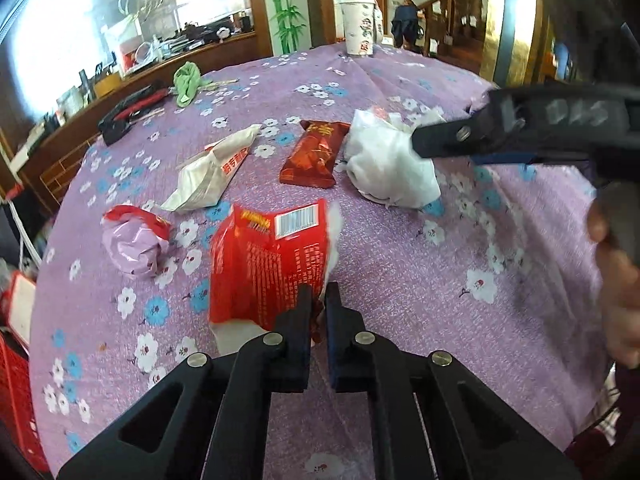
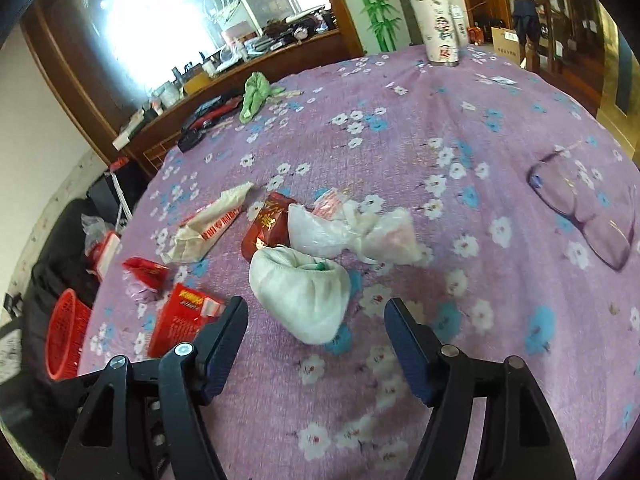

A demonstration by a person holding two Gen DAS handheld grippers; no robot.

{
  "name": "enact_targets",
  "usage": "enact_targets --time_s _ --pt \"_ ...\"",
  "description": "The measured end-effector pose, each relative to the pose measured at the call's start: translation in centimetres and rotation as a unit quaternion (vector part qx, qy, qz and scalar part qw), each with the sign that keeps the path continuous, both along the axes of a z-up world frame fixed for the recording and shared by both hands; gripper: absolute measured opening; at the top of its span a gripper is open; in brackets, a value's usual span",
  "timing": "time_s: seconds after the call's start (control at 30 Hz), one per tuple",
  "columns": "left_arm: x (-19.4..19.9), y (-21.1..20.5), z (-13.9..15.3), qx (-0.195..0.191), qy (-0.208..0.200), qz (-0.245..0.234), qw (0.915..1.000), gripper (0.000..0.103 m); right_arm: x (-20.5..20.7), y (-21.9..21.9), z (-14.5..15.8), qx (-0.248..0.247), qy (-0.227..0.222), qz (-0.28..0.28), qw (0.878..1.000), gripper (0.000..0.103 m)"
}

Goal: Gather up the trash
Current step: 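Grasp the red snack bag with the left gripper while the right gripper grasps the white cloth, then lift the red snack bag and white cloth and carry them toward the wastebasket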

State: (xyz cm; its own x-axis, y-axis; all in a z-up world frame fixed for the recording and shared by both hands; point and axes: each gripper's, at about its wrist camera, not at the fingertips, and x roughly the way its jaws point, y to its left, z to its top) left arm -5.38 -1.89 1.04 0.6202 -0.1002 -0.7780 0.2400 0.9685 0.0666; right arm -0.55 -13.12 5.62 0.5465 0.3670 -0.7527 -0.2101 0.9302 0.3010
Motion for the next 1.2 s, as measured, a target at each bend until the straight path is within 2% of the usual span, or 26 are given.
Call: enact_targets --time_s 0.07,0.13,0.17,0.23,0.33,0.87,1.2 --pt "-0.1 0.4 0.1 -0.015 0.002 0.004 0.9999 0.005 0.6 0.7 -0.6 -0.01 0.004 0.005 1.0 0.073" --pt "-0.1 0.6 0.1 -0.024 0.003 0.006 0.9997 0.005 1.0 1.3 -1.1 -0.021 0.008 0.011 1.0 0.06" --pt "-0.1 0.6 0.2 -0.028 0.004 0.007 0.9996 0.005 1.0 1.5 -1.2 -0.024 0.009 0.013 1.0 0.049" --pt "0.0 0.7 0.3 -0.033 0.004 0.01 0.9994 0.005 0.8 1.6 -1.4 -0.022 0.007 0.018 1.0 0.037" --pt "-0.2 1.0 0.6 -0.038 0.002 0.015 0.9992 0.004 0.2 1.6 -1.0 -0.029 -0.002 0.021 0.999 0.03" --pt "-1.7 1.6 2.1 -0.064 -0.01 0.027 0.9975 0.004 -4.6 0.3 2.1 0.01 -0.035 0.034 0.999 0.028" --pt "-4.7 4.7 3.9 -0.099 -0.025 0.053 0.9933 0.004 -6.3 0.3 3.2 0.027 -0.038 0.033 0.998 0.028"
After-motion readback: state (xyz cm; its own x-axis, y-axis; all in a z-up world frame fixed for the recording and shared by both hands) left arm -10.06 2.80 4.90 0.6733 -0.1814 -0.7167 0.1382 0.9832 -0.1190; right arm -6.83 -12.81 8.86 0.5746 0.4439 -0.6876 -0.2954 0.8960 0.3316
